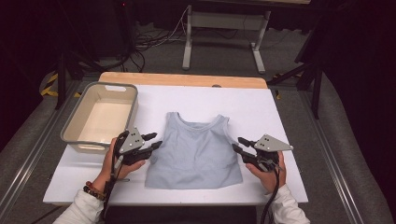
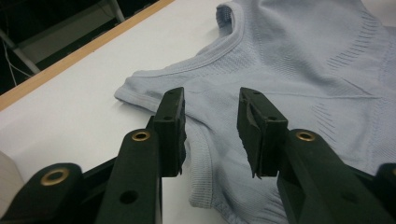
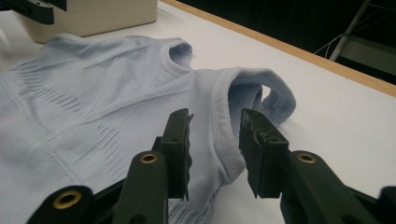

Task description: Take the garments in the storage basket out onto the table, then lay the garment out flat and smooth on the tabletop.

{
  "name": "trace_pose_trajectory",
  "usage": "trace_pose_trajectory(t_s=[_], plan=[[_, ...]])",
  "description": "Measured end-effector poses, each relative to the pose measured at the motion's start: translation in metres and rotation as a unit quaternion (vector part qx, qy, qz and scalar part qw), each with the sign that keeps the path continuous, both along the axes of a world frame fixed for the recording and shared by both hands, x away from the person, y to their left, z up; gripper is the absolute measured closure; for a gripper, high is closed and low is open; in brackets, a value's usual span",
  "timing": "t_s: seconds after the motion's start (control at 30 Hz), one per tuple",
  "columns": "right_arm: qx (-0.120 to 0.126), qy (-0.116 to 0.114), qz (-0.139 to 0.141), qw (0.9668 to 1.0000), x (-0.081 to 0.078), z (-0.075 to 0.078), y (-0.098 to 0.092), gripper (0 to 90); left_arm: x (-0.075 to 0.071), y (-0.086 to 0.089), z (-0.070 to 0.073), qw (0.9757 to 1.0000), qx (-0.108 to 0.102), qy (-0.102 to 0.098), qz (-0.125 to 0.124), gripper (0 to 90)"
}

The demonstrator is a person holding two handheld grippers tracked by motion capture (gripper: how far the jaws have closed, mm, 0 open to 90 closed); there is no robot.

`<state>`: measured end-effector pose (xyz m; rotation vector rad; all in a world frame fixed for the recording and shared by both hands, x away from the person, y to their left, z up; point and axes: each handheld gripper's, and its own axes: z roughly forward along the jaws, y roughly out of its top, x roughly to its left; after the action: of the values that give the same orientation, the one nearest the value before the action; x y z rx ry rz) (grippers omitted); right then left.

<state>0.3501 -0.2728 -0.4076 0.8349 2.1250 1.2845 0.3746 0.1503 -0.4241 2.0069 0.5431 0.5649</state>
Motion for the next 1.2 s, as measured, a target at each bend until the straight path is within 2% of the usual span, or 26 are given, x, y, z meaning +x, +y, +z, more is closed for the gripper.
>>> trace_pose_trajectory(t_s=[0.3,0.47,0.6,0.67,0.77,0.8,0.83,0.87,0.9,0.97,1.03,1.07,1.13,1.17,1.2], plan=[[0.004,0.000,-0.002,1.0000,0.004,0.001,0.001,56.5,0.001,0.002,-0.001,1.0000,-0.002,0.003,0.002,59.4],[0.014,-0.001,-0.001,0.9999,0.006,0.002,0.001,53.8,0.001,0.001,-0.003,0.9999,0.006,0.009,0.000,59.1],[0.015,0.003,0.005,0.9999,0.009,0.002,0.004,54.1,0.004,-0.001,-0.001,0.9999,0.000,0.016,0.002,53.5],[0.014,0.001,0.007,0.9999,0.012,0.005,0.006,53.5,0.010,-0.002,0.002,0.9997,-0.012,0.020,0.000,52.0],[0.022,0.001,0.003,0.9998,0.018,0.010,0.007,51.3,0.015,-0.004,0.005,0.9996,-0.016,0.022,0.002,48.7],[0.022,0.001,0.003,0.9998,0.018,0.010,0.007,51.3,0.019,-0.005,0.006,0.9994,-0.020,0.030,0.001,48.7],[0.028,0.008,-0.001,0.9996,0.024,0.014,0.007,51.3,0.023,-0.006,0.006,0.9991,-0.019,0.038,0.005,44.5],[0.028,0.008,-0.001,0.9996,0.024,0.014,0.007,51.3,0.025,-0.007,0.006,0.9990,-0.018,0.041,0.008,44.5],[0.025,0.007,-0.003,0.9997,0.026,0.015,0.008,51.2,0.032,-0.009,0.005,0.9985,-0.017,0.053,0.006,43.5],[0.022,0.013,-0.003,0.9997,0.035,0.019,0.009,50.8,0.040,-0.012,0.004,0.9980,-0.015,0.059,0.013,42.4],[0.014,0.022,-0.003,0.9996,0.046,0.022,0.012,50.1,0.052,-0.017,0.003,0.9967,-0.014,0.076,0.022,40.8],[0.010,0.030,-0.001,0.9995,0.052,0.023,0.013,49.7,0.056,-0.020,0.003,0.9964,-0.012,0.082,0.019,40.1],[0.006,0.040,-0.002,0.9992,0.062,0.024,0.016,48.3,0.063,-0.030,0.002,0.9958,0.006,0.087,0.028,40.0],[0.006,0.051,-0.006,0.9987,0.073,0.026,0.019,46.0,0.069,-0.039,0.000,0.9951,0.007,0.091,0.039,39.5],[0.006,0.051,-0.006,0.9987,0.073,0.026,0.019,46.0,0.069,-0.039,0.000,0.9951,0.007,0.091,0.039,39.7]])
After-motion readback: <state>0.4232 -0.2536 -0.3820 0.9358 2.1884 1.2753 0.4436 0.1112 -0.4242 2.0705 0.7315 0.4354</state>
